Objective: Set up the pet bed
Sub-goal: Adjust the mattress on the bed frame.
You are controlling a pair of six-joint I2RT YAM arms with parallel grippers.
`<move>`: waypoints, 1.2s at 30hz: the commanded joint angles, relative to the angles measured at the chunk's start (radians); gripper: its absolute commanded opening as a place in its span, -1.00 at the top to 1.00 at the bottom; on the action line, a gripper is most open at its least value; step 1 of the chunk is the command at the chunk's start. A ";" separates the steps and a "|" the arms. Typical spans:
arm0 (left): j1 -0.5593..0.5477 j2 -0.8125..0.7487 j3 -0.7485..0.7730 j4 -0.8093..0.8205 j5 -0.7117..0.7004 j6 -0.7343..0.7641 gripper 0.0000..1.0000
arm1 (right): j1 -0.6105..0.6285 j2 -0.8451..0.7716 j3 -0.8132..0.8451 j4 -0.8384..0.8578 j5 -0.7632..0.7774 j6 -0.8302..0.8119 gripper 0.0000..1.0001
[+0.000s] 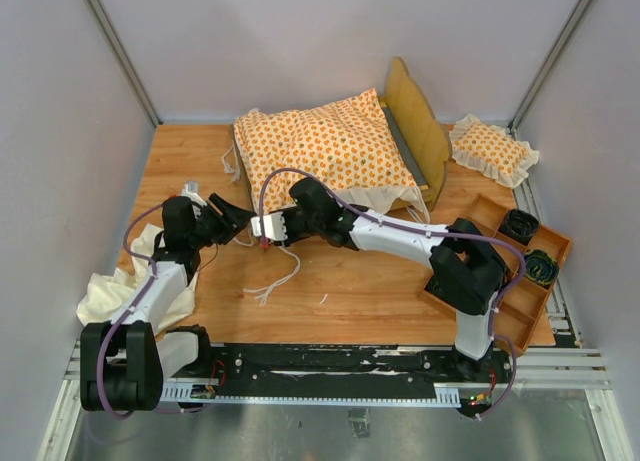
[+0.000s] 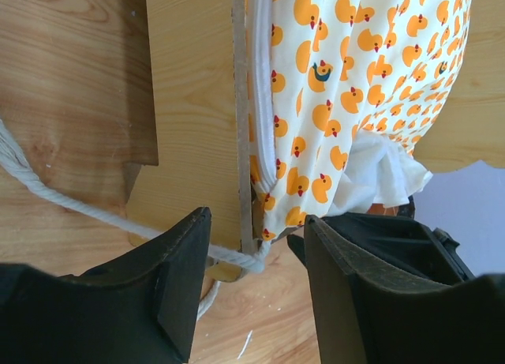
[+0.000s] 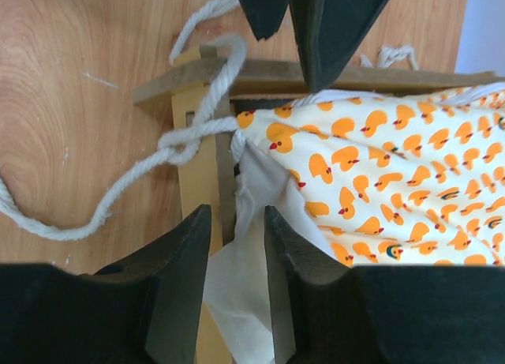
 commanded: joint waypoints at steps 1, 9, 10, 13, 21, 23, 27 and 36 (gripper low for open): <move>0.009 0.005 -0.013 0.039 0.018 0.000 -0.08 | -0.034 0.014 0.041 -0.061 0.003 -0.009 0.34; 0.009 0.013 -0.018 0.050 0.008 -0.025 -0.06 | -0.040 -0.011 0.044 -0.092 -0.023 0.010 0.99; 0.009 0.014 -0.019 0.051 0.001 -0.026 -0.06 | -0.040 -0.024 0.042 -0.091 -0.039 0.017 0.99; 0.009 0.043 -0.035 0.087 -0.010 -0.062 -0.05 | -0.039 -0.094 0.051 -0.096 -0.147 0.108 0.99; 0.009 0.092 -0.021 0.119 0.001 -0.098 -0.01 | -0.026 -0.128 0.002 -0.007 -0.306 0.348 0.99; 0.009 0.098 -0.011 0.121 -0.002 -0.097 0.00 | -0.009 -0.127 -0.032 0.061 -0.314 0.411 0.99; 0.009 0.104 0.017 0.101 -0.025 -0.076 0.01 | 0.049 -0.090 -0.108 0.257 -0.338 0.584 0.99; 0.008 0.113 0.043 0.085 -0.065 0.035 0.01 | 0.136 0.049 -0.242 0.635 -0.113 0.877 0.99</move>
